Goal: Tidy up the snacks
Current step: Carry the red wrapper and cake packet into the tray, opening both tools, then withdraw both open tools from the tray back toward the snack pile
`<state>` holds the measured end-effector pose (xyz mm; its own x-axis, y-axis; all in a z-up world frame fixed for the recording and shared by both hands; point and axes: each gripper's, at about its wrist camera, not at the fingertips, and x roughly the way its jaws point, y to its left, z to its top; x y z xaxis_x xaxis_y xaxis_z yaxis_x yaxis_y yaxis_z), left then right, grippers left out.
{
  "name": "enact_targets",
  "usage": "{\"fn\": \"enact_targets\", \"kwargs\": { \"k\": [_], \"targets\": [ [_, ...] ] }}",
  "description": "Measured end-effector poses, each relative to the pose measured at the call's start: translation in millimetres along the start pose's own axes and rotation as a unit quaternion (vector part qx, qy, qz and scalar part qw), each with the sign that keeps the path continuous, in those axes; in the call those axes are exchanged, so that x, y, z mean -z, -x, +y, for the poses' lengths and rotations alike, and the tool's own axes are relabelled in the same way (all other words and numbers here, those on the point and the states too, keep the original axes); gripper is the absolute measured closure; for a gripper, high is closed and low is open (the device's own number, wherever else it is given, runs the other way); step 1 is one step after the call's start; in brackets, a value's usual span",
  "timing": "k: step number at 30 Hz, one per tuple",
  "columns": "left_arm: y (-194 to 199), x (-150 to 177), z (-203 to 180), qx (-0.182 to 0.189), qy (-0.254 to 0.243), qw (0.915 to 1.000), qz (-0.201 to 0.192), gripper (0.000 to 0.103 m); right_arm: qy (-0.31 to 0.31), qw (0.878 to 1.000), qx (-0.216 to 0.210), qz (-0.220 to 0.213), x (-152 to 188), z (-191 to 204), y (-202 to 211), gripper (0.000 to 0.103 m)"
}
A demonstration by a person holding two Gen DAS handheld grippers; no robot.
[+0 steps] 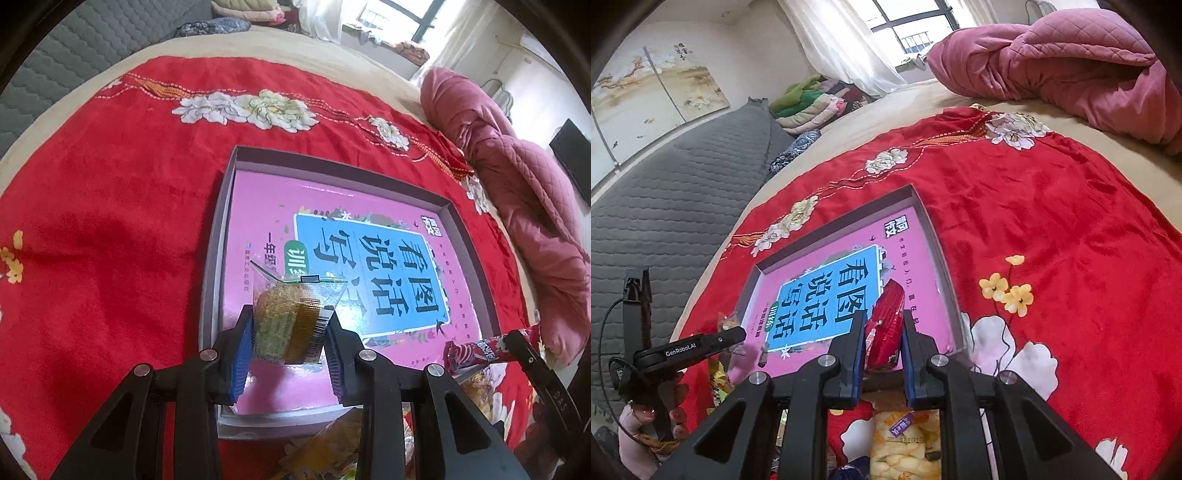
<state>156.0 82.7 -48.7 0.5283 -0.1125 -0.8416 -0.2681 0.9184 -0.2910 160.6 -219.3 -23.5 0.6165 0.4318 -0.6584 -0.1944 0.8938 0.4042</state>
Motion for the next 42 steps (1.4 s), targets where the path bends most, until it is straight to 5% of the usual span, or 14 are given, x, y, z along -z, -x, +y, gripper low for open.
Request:
{"fn": "enact_targets", "kwargs": {
  "k": [22, 30, 35, 42],
  "targets": [
    [-0.9, 0.1, 0.5, 0.006, 0.004, 0.9999, 0.013, 0.06, 0.02, 0.998, 0.059, 0.011, 2.5, -4.9, -11.4, 0.07],
    [1.5, 0.4, 1.8, 0.01, 0.008, 0.9998, 0.014, 0.059, 0.044, 0.996, 0.075, 0.007, 4.9, 2.2, -10.3, 0.061],
    [6.6, 1.0, 3.4, 0.016, 0.012, 0.9997, 0.013, 0.054, 0.065, 0.995, 0.07, 0.004, 6.0, 11.6, -9.8, 0.044],
    [16.8, 1.1, 4.4, 0.023, 0.014, 0.9996, 0.006, 0.054, 0.076, 0.995, 0.061, 0.016, 7.1, 18.1, -15.0, 0.04]
  ]
}}
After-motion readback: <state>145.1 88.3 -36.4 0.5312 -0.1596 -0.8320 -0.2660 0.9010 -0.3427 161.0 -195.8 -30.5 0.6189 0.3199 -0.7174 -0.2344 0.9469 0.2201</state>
